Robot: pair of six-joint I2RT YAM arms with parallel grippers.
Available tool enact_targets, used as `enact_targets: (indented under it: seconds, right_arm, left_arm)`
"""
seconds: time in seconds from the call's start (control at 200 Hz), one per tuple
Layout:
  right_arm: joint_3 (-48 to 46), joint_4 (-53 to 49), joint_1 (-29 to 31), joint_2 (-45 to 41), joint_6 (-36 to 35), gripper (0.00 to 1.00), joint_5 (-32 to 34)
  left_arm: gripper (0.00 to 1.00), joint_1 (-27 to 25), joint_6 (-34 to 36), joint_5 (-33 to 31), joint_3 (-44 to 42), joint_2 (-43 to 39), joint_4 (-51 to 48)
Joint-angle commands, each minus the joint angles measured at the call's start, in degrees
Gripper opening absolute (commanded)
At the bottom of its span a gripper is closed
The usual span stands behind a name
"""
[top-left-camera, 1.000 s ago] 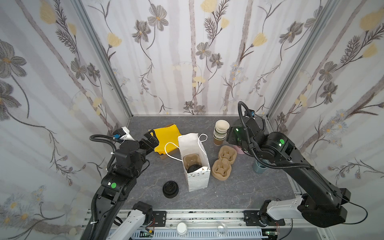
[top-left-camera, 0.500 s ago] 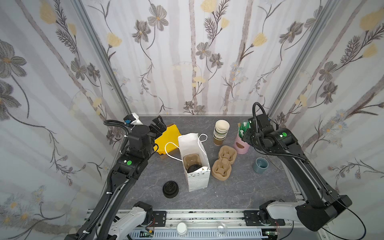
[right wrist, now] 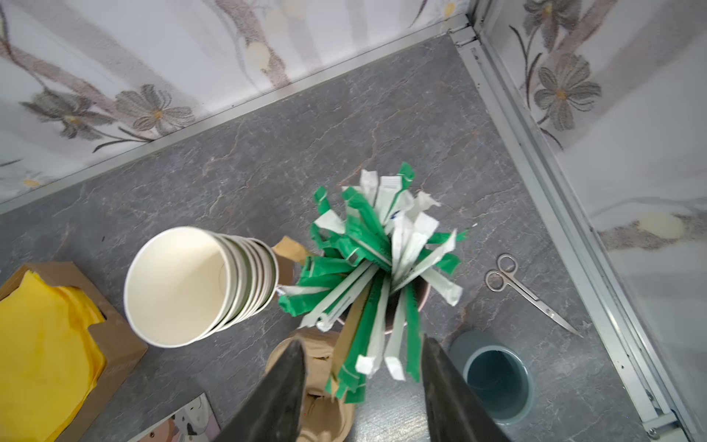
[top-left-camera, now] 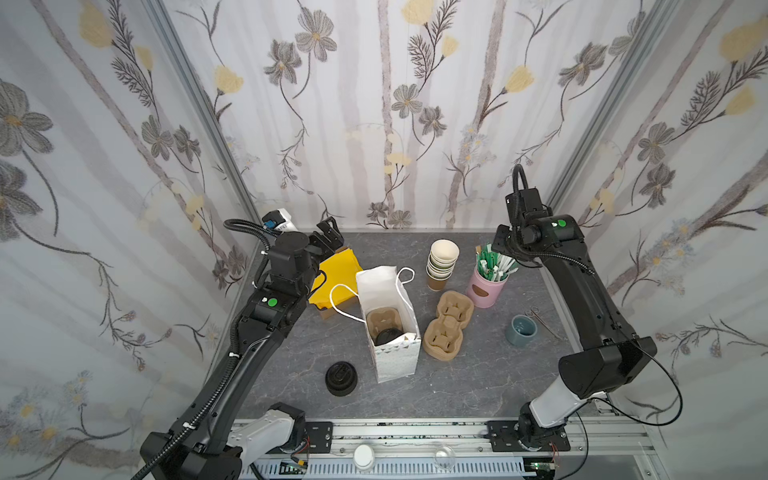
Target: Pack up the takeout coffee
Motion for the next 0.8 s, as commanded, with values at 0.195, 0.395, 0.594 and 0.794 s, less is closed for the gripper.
enact_targets:
  seconds: [0.195, 0.395, 0.594, 0.794]
  right_arm:
    - [-12.12, 9.26, -11.51, -5.62, 2.32, 0.48, -10.15]
    - [-15.04, 14.12, -12.65, -5.16, -1.73, 0.43, -15.83]
    - [-14.21, 14.51, -12.82, -1.92, -4.86, 0.38, -14.94]
    - [-13.81, 14.83, -13.0, 0.29, -5.73, 0.35, -14.6]
  left_arm:
    - [1.0, 0.01, 0.57, 2.44, 1.41, 2.57, 5.42]
    - [1.0, -0.06, 0.14, 3.01, 1.32, 2.79, 5.92]
    - [0.99, -0.09, 1.15, 3.52, 1.98, 3.31, 6.0]
    - [0.99, -0.1, 0.94, 4.26, 2.11, 3.5, 5.96]
